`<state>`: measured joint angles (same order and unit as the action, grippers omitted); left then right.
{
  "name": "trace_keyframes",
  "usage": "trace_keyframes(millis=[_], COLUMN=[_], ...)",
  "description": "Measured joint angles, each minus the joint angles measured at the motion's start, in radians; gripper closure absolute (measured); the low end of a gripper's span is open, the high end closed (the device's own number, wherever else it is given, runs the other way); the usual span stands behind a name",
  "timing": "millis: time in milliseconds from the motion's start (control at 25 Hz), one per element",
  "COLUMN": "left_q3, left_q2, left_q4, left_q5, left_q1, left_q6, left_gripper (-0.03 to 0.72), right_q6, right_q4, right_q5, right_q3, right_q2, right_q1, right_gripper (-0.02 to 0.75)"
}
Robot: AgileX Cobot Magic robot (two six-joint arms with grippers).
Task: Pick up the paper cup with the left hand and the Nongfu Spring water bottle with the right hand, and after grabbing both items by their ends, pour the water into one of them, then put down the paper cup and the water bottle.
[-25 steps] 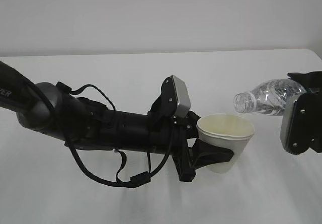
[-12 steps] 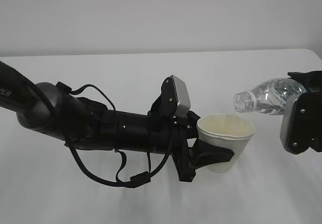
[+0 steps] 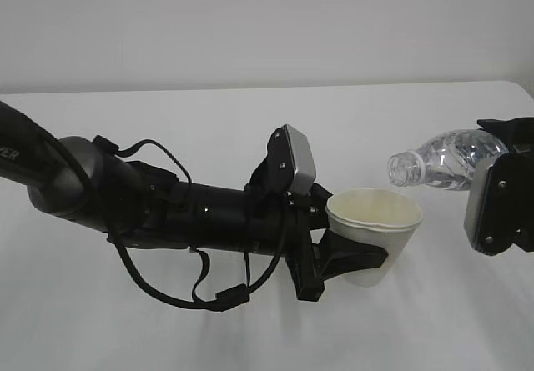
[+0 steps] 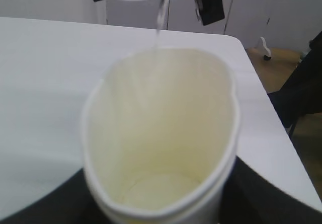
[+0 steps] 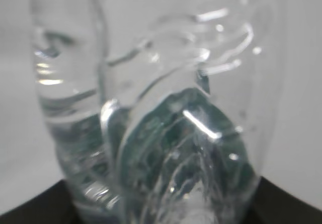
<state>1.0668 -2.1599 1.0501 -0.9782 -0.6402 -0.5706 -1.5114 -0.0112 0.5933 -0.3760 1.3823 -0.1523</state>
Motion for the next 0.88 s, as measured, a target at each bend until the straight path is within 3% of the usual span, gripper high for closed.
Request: trace_keyframes(millis=[880], left_q3=[0.0], left_q2=[0.0], left_q4=[0.0], left_q5=[0.0], left_q1=[0.0], left_q6=[0.0], left_gripper=[0.3], right_q6=[-0.007], right_q4=[0.011], right_q5=[0.001], right_q3=[0.0], right_q2=[0.0], right_q1=[0.0], right_gripper=[0.334])
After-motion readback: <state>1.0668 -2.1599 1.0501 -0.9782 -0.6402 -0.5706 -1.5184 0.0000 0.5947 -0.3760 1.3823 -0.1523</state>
